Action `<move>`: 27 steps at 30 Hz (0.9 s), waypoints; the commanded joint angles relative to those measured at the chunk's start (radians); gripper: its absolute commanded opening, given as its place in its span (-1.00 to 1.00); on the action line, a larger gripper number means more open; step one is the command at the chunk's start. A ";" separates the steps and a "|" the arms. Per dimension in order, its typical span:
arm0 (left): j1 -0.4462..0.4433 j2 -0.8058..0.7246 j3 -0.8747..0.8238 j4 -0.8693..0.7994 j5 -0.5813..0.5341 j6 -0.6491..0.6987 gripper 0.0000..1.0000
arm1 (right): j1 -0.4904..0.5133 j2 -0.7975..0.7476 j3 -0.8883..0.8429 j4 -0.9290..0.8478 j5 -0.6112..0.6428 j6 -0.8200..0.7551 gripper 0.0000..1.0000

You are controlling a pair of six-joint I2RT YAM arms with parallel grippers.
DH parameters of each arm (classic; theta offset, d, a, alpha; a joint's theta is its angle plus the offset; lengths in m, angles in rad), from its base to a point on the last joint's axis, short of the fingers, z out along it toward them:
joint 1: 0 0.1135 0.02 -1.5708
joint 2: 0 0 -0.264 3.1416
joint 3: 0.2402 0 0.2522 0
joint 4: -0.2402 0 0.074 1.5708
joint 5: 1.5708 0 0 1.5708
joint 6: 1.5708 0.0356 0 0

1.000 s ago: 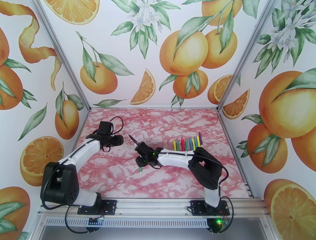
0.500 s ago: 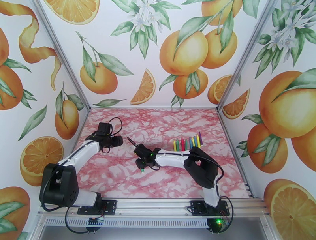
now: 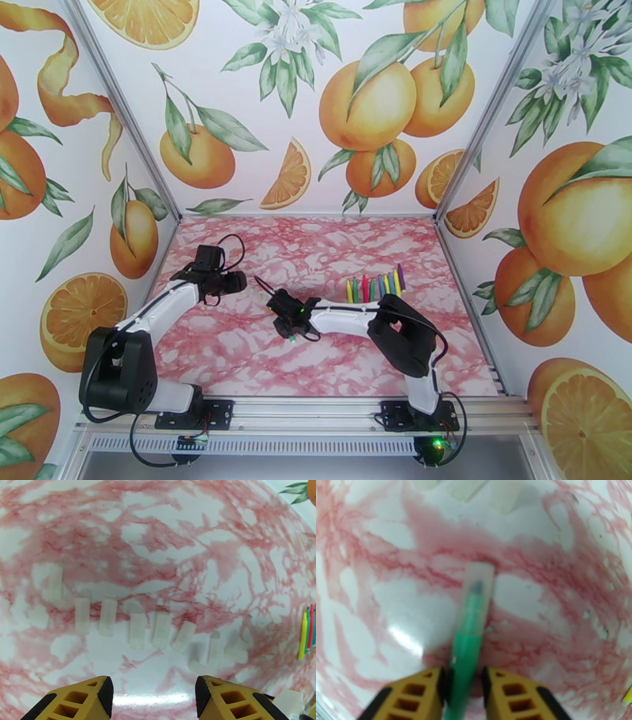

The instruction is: Open the pen caps

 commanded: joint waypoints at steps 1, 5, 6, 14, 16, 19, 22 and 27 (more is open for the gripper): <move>0.006 -0.025 -0.012 0.033 0.021 -0.003 0.19 | 0.003 0.033 0.004 -0.061 0.057 -0.011 -0.42; 0.007 -0.034 -0.016 0.039 0.026 -0.011 0.19 | 0.003 0.038 0.007 -0.071 0.083 -0.008 -0.48; 0.005 -0.040 -0.017 0.041 0.026 -0.012 0.19 | 0.003 0.042 0.012 -0.080 0.094 -0.007 -0.50; 0.007 -0.057 -0.006 0.029 0.061 -0.003 0.20 | -0.012 0.007 -0.023 -0.038 0.100 -0.013 -0.56; 0.007 -0.058 -0.009 0.039 0.072 -0.010 0.20 | -0.025 -0.021 -0.052 -0.001 0.080 -0.015 -0.56; 0.006 -0.063 -0.016 0.073 0.122 -0.028 0.20 | -0.055 -0.057 -0.082 0.034 0.063 -0.005 -0.58; 0.004 -0.056 -0.015 0.106 0.178 -0.050 0.21 | -0.093 -0.087 -0.110 0.066 0.035 0.002 -0.60; -0.010 -0.018 0.007 0.117 0.213 -0.067 0.21 | -0.154 -0.154 -0.182 0.172 -0.028 0.011 -0.60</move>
